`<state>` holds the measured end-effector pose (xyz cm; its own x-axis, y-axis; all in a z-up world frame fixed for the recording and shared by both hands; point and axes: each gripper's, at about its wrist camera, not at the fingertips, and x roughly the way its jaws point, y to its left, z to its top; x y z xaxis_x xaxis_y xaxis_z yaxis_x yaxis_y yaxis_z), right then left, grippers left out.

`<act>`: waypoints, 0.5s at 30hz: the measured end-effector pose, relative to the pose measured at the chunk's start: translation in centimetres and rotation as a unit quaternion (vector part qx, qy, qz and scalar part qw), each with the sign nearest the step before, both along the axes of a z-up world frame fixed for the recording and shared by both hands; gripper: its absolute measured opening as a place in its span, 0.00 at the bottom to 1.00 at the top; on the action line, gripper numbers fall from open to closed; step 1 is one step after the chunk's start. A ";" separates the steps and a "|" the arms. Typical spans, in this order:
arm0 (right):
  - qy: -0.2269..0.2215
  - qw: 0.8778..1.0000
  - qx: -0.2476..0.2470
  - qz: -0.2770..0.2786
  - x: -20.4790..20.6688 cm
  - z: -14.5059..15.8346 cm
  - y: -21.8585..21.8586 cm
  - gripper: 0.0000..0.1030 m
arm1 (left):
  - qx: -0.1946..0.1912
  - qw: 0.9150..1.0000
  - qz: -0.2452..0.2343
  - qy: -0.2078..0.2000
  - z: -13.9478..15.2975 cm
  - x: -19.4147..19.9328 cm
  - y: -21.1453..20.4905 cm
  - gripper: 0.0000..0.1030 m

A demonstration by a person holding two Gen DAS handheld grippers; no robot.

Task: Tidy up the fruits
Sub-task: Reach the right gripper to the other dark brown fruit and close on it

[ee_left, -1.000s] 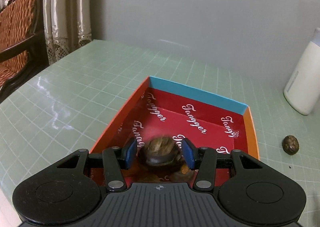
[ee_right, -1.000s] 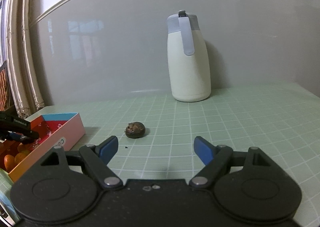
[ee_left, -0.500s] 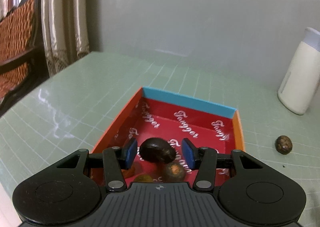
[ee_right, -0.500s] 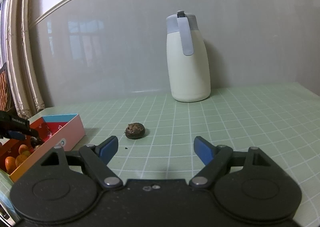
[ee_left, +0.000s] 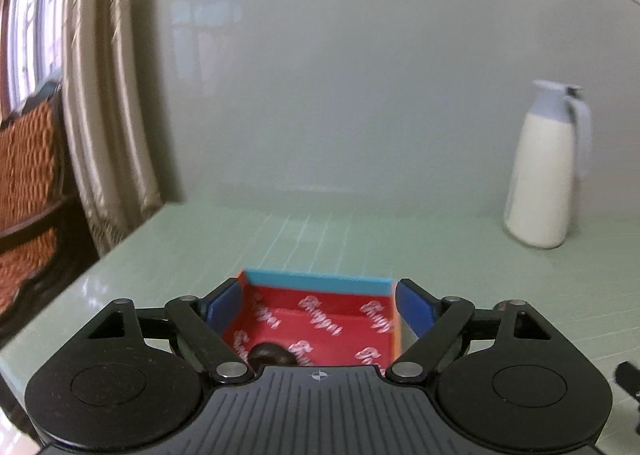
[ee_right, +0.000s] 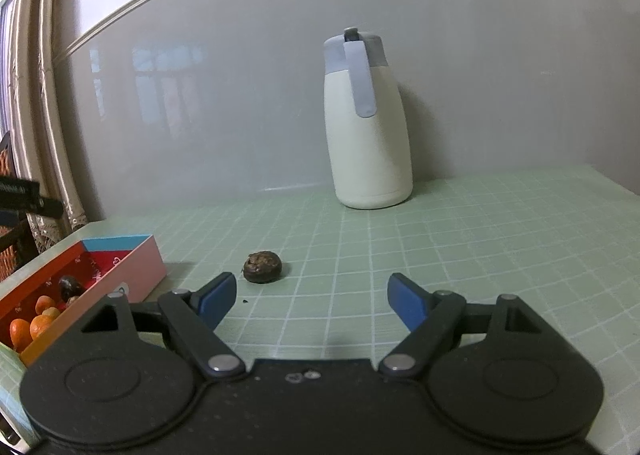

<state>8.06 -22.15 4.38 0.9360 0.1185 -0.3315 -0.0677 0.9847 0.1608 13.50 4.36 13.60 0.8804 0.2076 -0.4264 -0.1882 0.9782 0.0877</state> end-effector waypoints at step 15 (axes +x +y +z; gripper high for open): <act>-0.010 0.999 0.017 -0.033 -1.2 0.4 -3.3 0.81 | 0.059 0.995 -0.075 -0.032 1.3 -2.9 -8.2 0.95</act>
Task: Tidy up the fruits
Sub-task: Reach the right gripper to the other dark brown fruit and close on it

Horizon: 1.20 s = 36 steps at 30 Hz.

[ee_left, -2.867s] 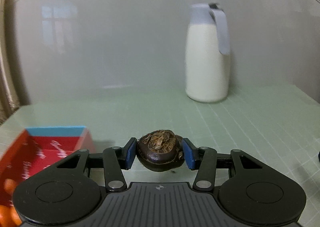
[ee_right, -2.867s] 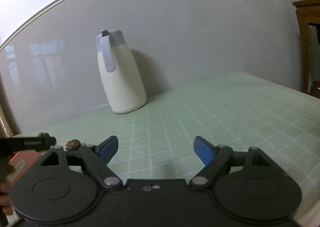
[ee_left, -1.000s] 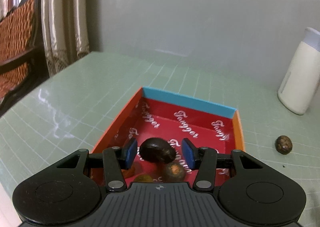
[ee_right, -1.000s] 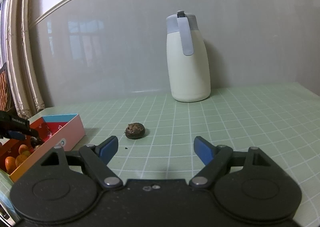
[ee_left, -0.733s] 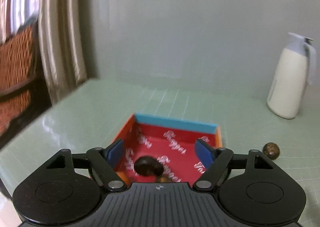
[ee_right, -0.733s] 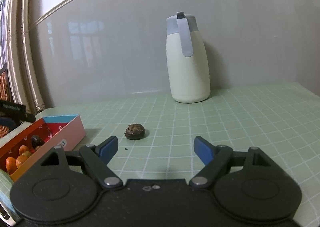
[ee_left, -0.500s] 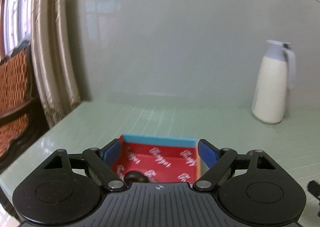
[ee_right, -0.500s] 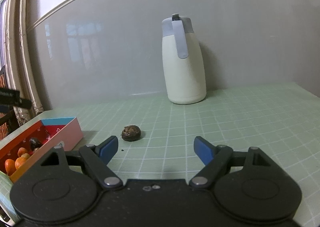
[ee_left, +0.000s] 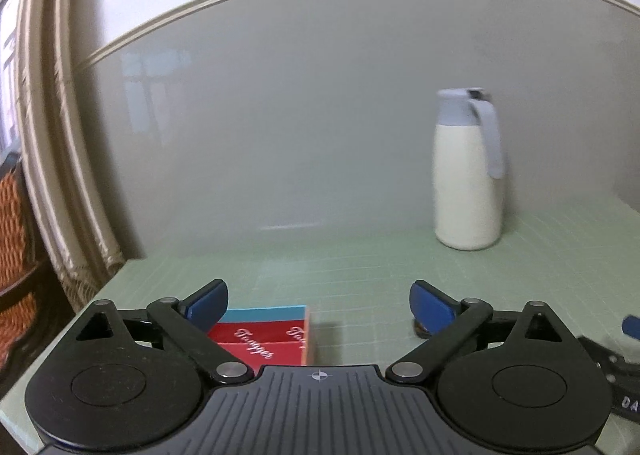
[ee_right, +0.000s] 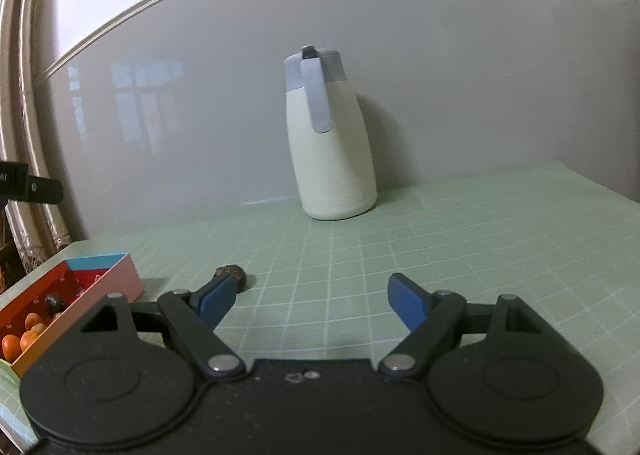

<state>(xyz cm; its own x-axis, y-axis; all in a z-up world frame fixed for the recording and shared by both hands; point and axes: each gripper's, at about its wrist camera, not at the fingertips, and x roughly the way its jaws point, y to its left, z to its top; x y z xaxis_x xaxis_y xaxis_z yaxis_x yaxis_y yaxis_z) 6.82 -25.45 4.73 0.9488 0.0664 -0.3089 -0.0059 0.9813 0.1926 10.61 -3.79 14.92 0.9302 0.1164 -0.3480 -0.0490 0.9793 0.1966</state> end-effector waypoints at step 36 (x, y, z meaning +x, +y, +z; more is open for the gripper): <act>0.055 0.995 -0.030 0.083 4.8 -1.5 6.3 0.83 | -0.033 0.995 0.082 0.034 -8.1 -4.7 6.6 1.00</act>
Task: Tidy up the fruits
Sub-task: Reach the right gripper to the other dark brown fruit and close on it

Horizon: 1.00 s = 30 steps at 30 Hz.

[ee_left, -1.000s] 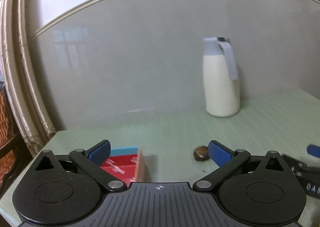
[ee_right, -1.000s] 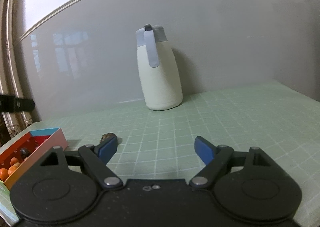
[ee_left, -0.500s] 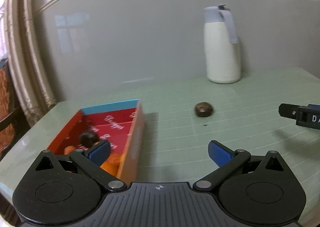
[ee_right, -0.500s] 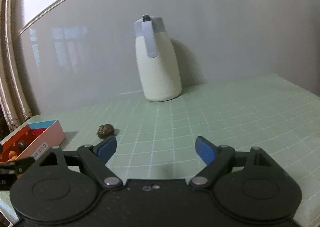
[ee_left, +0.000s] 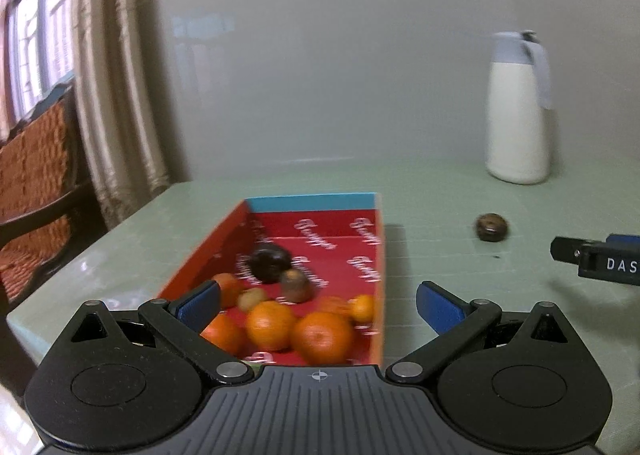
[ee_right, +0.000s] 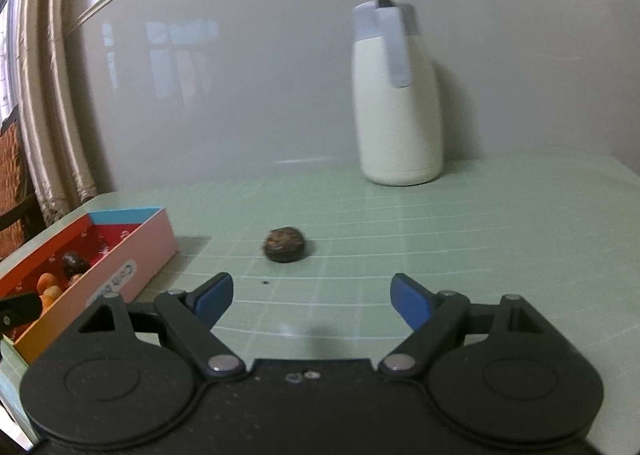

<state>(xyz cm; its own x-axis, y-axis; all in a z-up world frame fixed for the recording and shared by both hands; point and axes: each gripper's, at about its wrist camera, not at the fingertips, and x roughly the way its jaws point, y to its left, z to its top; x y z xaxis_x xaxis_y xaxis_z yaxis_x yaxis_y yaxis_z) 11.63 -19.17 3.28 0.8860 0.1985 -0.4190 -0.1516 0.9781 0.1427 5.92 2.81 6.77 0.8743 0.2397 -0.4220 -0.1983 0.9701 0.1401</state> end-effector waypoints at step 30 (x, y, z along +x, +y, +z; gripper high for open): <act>0.059 0.996 -0.068 0.010 11.5 -1.6 5.7 0.83 | -0.033 0.991 0.130 0.003 -2.1 1.2 10.2 1.00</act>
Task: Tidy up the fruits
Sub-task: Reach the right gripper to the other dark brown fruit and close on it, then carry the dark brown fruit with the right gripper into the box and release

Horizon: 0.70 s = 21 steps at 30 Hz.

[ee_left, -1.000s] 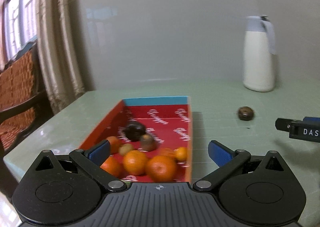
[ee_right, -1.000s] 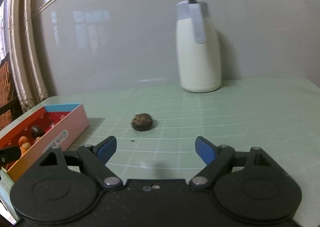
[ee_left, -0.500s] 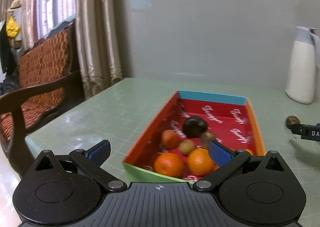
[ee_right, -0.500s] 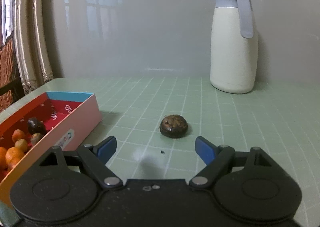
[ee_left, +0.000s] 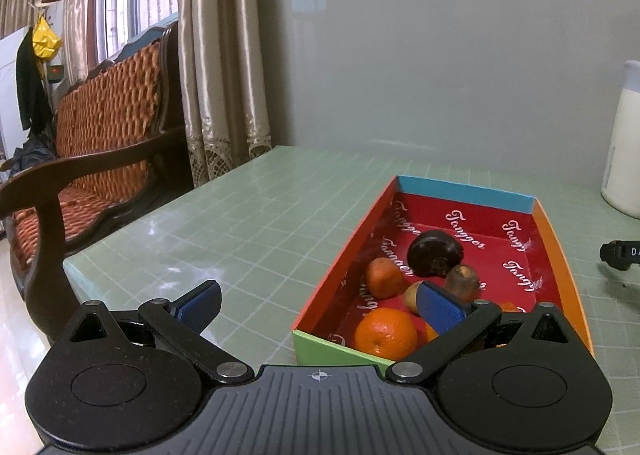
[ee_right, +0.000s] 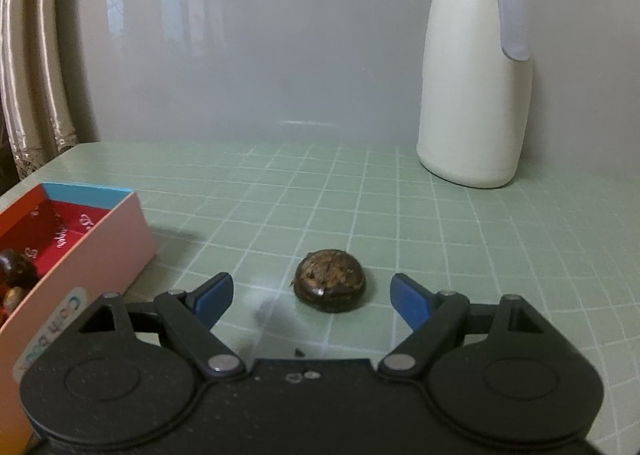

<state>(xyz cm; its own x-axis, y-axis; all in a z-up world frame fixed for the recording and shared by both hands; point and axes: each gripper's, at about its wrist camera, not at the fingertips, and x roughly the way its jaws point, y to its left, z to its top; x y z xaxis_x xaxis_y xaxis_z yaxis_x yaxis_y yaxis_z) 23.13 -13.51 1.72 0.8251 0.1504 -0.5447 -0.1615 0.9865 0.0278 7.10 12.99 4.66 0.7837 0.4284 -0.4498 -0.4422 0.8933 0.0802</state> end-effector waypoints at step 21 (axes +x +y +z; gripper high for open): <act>0.026 0.999 0.025 0.000 1.8 -0.4 -0.7 0.41 | -0.011 1.000 0.001 0.011 -1.2 0.4 0.4 1.00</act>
